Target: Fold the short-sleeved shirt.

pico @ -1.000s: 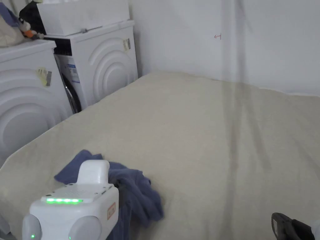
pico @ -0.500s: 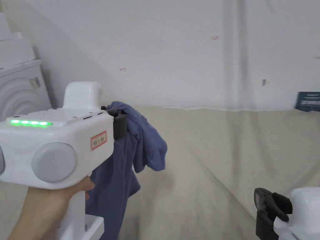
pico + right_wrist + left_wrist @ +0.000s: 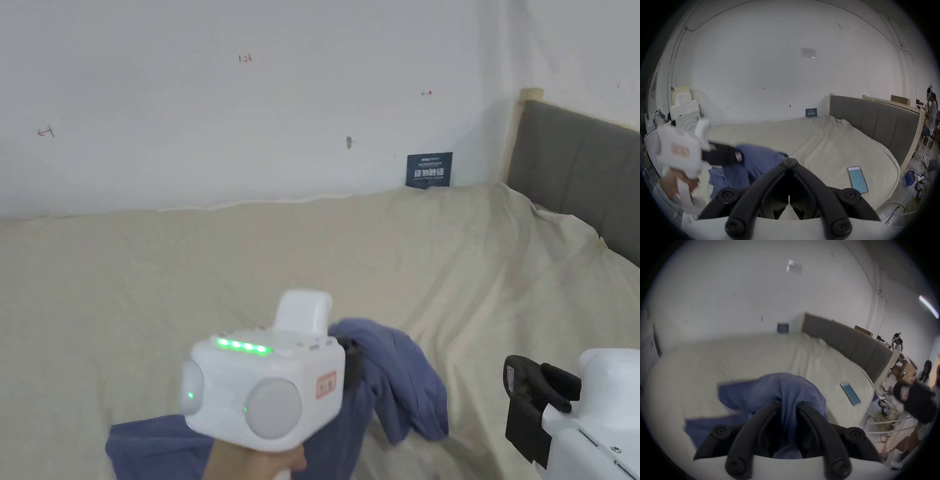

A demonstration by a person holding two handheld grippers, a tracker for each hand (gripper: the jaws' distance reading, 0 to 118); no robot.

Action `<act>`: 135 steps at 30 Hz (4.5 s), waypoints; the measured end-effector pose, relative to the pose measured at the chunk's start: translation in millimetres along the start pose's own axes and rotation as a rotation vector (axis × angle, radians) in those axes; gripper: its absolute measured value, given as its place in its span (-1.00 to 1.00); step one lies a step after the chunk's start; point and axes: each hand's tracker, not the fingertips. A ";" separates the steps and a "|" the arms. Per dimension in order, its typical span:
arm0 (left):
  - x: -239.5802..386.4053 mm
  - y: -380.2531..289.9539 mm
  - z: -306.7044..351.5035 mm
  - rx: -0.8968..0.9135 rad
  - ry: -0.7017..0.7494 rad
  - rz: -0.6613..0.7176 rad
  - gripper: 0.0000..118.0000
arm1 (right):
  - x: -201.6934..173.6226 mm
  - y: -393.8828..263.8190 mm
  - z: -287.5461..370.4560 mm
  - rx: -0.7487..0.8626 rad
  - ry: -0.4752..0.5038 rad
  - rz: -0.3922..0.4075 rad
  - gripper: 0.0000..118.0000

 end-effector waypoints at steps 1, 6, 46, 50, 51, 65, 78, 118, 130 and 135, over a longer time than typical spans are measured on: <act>0.7 -17.0 -17.6 -0.045 -0.038 0.019 -0.78 | 2.7 -3.8 -3.8 -0.016 -0.005 -0.004 -1.00; 8.3 -70.6 -54.2 -0.112 -0.013 -0.019 -0.67 | 7.9 -19.8 -20.5 -0.081 -0.014 0.009 -1.00; -234.8 -72.0 61.0 -0.010 0.514 0.301 0.73 | -75.3 -11.7 -105.3 -0.184 0.175 0.113 -1.00; -281.4 -64.6 15.4 -0.092 0.456 0.327 1.00 | -81.2 -12.2 -122.8 -0.203 0.189 0.114 -1.00; -289.3 -61.3 6.5 -0.115 0.481 0.326 1.00 | -82.2 -13.0 -125.8 -0.208 0.188 0.116 -1.00; -270.6 -87.5 -59.0 -0.256 0.530 0.175 0.33 | -94.1 -30.5 -161.2 -0.299 0.216 0.137 -1.00; -248.7 -68.7 -15.1 -0.170 0.470 0.172 -0.89 | -72.7 -29.5 -161.2 -0.320 0.183 0.090 -1.00; -240.3 -65.9 -7.0 -0.166 0.469 0.161 -0.89 | -88.0 -43.8 -434.1 -0.807 0.291 0.347 -0.95; -231.0 -47.0 8.7 -0.147 0.492 0.161 -0.89 | -63.8 4.7 -404.8 -0.732 0.279 0.243 -0.95; -214.3 -22.0 36.7 -0.055 0.552 0.134 -0.89 | -35.1 54.1 -364.6 -0.632 0.276 0.159 -0.95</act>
